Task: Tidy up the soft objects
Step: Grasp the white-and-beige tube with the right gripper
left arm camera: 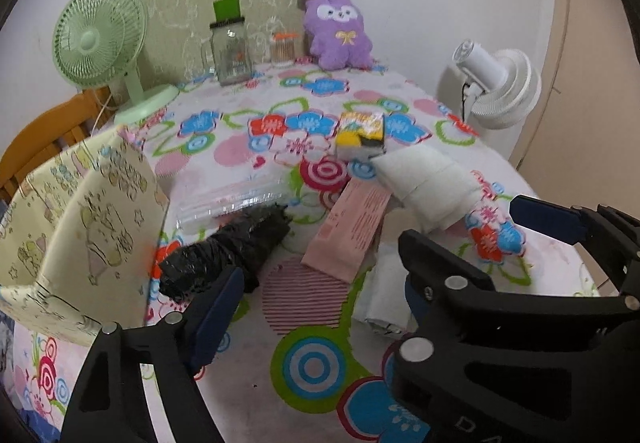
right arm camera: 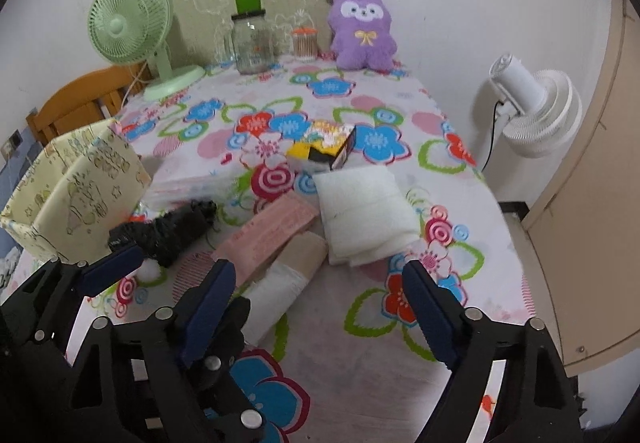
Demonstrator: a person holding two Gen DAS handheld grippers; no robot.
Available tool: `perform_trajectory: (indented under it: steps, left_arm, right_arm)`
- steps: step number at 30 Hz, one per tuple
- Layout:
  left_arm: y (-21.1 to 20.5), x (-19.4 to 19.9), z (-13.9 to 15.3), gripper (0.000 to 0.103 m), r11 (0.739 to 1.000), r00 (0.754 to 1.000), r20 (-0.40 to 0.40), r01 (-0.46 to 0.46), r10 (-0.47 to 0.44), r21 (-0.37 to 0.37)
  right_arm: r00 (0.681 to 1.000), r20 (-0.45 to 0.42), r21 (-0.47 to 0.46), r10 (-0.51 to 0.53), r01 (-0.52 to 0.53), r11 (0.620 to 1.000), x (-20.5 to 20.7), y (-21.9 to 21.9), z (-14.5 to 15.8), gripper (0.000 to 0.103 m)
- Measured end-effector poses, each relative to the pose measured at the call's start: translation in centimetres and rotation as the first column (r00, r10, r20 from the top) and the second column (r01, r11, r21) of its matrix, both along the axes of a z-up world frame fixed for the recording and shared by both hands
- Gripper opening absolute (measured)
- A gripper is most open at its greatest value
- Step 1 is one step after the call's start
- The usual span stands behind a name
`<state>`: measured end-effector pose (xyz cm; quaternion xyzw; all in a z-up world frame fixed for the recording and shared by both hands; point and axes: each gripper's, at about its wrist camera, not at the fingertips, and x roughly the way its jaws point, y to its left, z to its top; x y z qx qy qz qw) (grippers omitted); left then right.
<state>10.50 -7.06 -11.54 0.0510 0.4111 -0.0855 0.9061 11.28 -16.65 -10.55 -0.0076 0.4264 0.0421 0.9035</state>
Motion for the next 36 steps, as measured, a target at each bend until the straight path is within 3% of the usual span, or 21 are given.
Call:
perform_trajectory:
  steps: [14, 22, 24, 30, 36]
  left_arm:
    - [1.8, 0.7, -2.0, 0.077, 1.0, 0.999, -0.045, -0.006, 0.007, 0.014]
    - [2.4, 1.0, -2.4, 0.077, 1.0, 0.998, -0.064, -0.016, 0.016, 0.006]
    - [2.6, 1.0, -2.4, 0.077, 1.0, 0.997, -0.076, -0.014, 0.013, -0.003]
    - [2.4, 0.8, -1.9, 0.077, 1.0, 0.998, -0.064, -0.012, 0.012, 0.0]
    - [2.2, 0.4, -0.5, 0.077, 1.0, 1.0, -0.027, -0.01, 0.011, 0.006]
  right_arm:
    - [0.992, -0.122, 0.059, -0.022, 0.029, 0.998, 1.9, 1.0, -3.6, 0.071]
    - [0.99, -0.139, 0.07, 0.029, -0.019, 0.997, 2.3, 2.7, -4.0, 0.04]
    - [0.989, -0.142, 0.073, 0.039, -0.029, 0.997, 2.3, 2.9, -3.9, 0.027]
    - [0.99, -0.132, 0.067, 0.05, -0.041, 0.997, 2.1, 3.0, -3.4, 0.018]
    - [0.995, -0.092, 0.058, 0.046, -0.041, 0.997, 1.6, 2.8, -1.9, 0.017]
